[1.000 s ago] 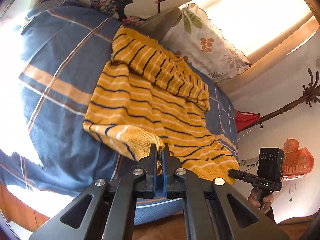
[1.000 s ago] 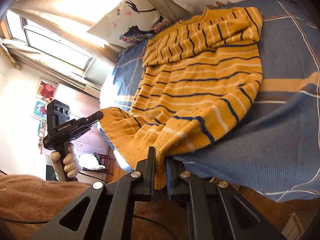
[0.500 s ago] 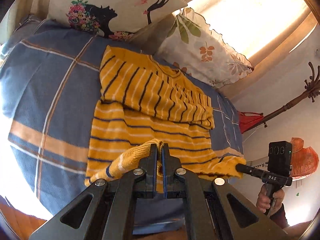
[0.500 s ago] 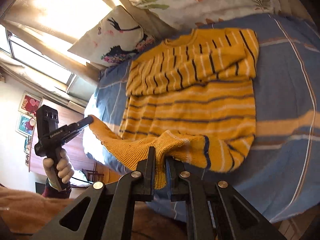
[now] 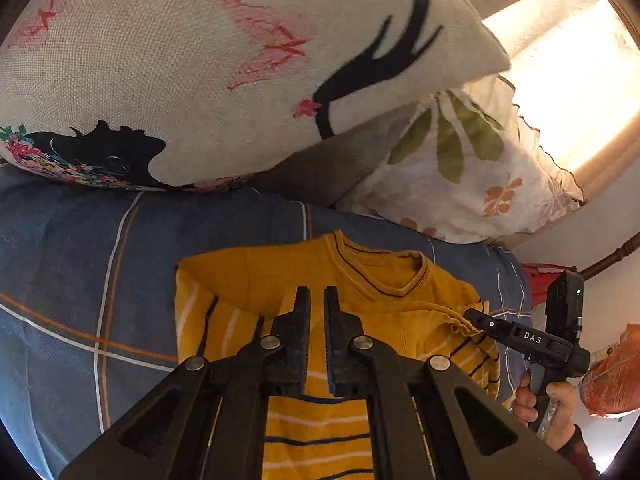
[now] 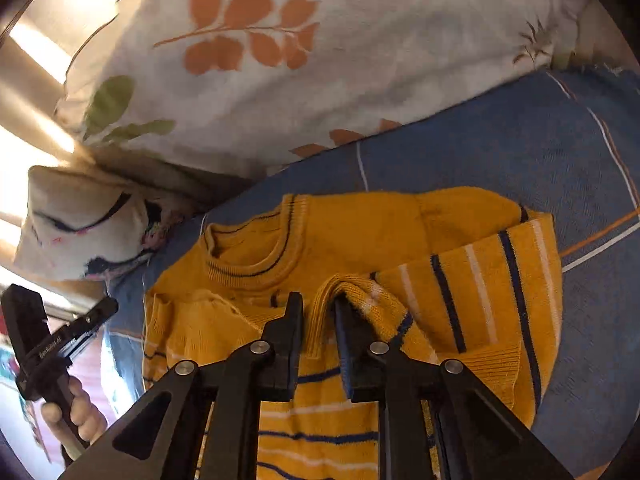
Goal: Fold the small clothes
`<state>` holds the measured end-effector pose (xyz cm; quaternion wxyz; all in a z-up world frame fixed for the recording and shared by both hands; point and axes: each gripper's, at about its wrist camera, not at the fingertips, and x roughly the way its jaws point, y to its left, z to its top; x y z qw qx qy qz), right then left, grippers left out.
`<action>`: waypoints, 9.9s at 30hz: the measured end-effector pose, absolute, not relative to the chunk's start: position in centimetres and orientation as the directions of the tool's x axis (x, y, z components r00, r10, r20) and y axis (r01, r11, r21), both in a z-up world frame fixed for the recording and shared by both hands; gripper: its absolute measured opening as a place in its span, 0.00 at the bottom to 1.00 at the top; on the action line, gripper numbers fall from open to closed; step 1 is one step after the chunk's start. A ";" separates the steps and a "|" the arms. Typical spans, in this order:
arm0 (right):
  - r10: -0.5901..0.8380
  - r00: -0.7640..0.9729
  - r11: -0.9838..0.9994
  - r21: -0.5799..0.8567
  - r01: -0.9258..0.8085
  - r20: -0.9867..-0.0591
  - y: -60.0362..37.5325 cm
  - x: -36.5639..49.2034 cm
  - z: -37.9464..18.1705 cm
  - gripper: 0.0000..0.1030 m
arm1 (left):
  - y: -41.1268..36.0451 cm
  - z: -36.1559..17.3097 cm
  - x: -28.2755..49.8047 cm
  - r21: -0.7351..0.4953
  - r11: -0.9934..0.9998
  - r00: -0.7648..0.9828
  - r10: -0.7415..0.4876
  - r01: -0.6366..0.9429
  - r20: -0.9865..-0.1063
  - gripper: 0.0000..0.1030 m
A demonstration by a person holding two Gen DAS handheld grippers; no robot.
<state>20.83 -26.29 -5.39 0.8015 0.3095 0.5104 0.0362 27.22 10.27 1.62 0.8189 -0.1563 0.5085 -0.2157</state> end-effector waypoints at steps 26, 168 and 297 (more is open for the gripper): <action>0.109 0.480 0.928 0.262 0.264 -0.871 -29.5 22.8 -5.9 0.37 | 12.6 -5.7 28.9 -0.415 0.903 0.312 -0.428 0.112 -0.848 0.33; 0.375 0.584 0.789 0.579 0.207 -0.720 -34.5 15.1 -5.8 0.38 | -3.4 -1.2 19.2 -0.308 0.878 0.264 -0.415 0.365 -0.871 0.60; -0.004 0.608 0.997 0.041 0.060 -0.794 -22.5 -3.0 -2.8 0.61 | -0.3 3.0 0.0 0.026 0.993 0.568 -0.045 0.115 -0.822 1.00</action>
